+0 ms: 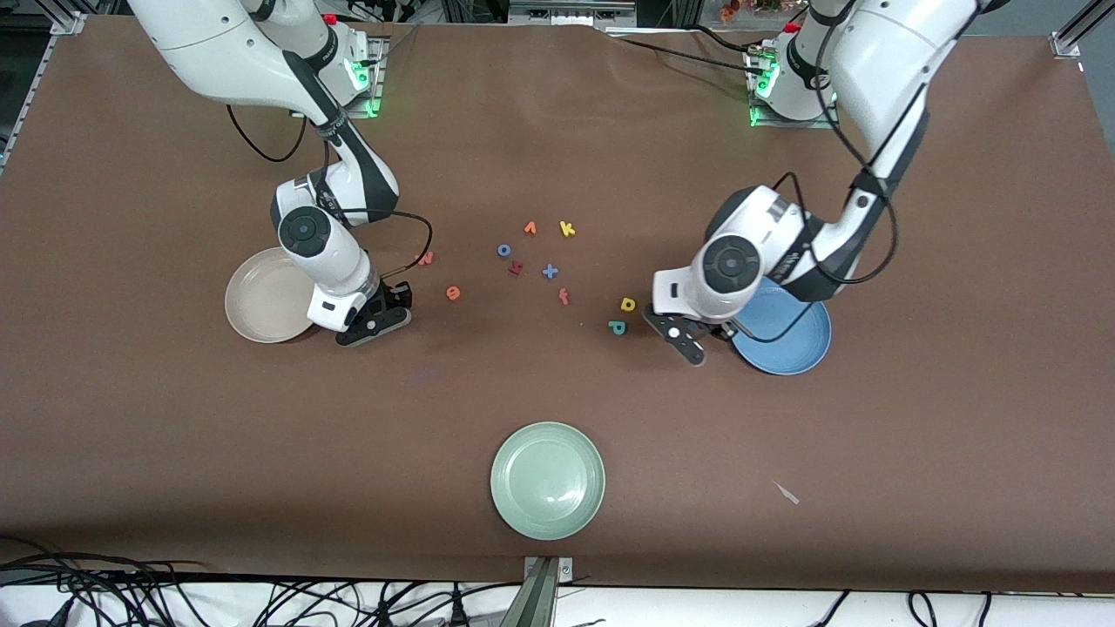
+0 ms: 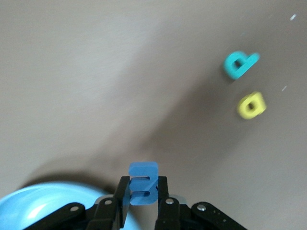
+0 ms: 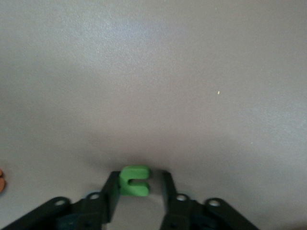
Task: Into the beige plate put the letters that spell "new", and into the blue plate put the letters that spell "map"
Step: 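Drop the E on the blue plate while the right gripper drops u on white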
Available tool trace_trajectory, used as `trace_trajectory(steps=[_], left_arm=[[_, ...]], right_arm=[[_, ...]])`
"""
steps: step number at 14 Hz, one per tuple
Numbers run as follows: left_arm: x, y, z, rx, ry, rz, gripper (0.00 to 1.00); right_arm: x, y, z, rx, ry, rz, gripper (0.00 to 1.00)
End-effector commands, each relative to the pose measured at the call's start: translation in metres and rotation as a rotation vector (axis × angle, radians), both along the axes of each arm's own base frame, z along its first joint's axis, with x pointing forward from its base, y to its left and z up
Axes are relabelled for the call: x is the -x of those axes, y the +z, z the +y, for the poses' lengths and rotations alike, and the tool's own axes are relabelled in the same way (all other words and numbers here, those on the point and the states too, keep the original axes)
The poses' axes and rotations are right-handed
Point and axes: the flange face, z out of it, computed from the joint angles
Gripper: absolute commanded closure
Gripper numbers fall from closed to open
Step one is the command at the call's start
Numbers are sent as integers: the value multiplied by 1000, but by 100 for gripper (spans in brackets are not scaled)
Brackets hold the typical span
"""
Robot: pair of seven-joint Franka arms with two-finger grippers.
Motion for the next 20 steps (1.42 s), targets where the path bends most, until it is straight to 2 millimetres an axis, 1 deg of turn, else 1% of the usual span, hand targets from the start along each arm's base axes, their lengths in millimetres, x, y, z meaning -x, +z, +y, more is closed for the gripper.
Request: trace_trajectory(steps=[1, 2, 3, 5, 6, 7, 8, 9, 10, 11, 12, 13, 14, 15, 17, 19, 20], left_arm=[[-21, 5, 66, 15, -115, 22, 100], [-27, 5, 83, 27, -154, 30, 100], [-30, 1, 99, 42, -164, 42, 100], [-27, -11, 110, 70, -155, 77, 100], [-26, -17, 114, 71, -148, 89, 85], [-25, -20, 115, 72, -148, 94, 29], [-28, -16, 114, 67, -184, 85, 0], [-28, -9, 104, 74, -243, 75, 0], [-30, -3, 99, 83, -240, 66, 0], [-27, -1, 90, 85, -235, 64, 0], [-26, 2, 86, 85, -219, 60, 0], [-25, 4, 79, 91, -201, 60, 0], [-23, 9, 65, 111, -174, 56, 0], [-25, 21, 50, 141, -132, 41, 0], [-18, 31, 5, 159, -68, 29, 0], [-4, 20, -38, 152, -17, 34, 0], [1, 9, -56, 144, 6, 41, 0]], right_arm=[[2, -7, 3, 7, 16, 9, 65], [2, -8, 3, 8, 19, 11, 68], [3, -9, 3, 8, 19, 12, 70], [2, -8, 3, 8, 23, 11, 74], [1, -7, 4, 7, 20, 8, 77], [-1, -3, 4, 11, 21, 11, 80], [-7, 4, 4, 22, 18, 28, 81], [-13, 14, 3, 39, 14, 56, 81], [-19, 27, 1, 60, 8, 84, 81], [-21, 42, 0, 72, 6, 98, 81], [-20, 49, -3, 81, 22, 106, 81], [-21, 55, -11, 85, 51, 108, 81], [-25, 56, -28, 98, 75, 109, 81], [-25, 59, -43, 107, 109, 107, 81], [-18, 62, -72, 120, 152, 102, 81], [-8, 67, -100, 129, 194, 93, 81], [-4, 68, -114, 133, 211, 90, 80]])
